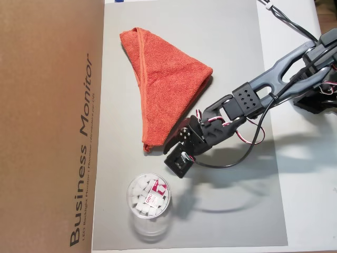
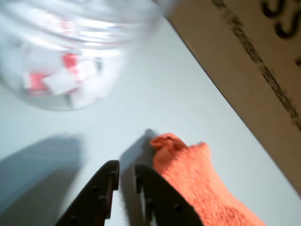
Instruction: Fold the blanket.
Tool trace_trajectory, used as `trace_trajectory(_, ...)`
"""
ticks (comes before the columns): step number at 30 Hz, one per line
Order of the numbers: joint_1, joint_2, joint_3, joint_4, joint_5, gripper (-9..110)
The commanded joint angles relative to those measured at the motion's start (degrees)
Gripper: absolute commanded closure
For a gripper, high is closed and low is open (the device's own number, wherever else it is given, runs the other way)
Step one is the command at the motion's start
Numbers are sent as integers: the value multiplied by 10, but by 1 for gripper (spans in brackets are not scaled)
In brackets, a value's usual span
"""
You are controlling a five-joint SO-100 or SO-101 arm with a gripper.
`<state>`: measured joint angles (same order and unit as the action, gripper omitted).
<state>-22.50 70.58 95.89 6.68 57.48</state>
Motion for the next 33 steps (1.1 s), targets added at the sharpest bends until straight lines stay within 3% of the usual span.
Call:
trace_trajectory(1,7,44,-20,-9,55,102)
trace_trajectory(11,30,127,13,-9,206,102)
trace_trajectory(33,211,381,223,-8,277,102)
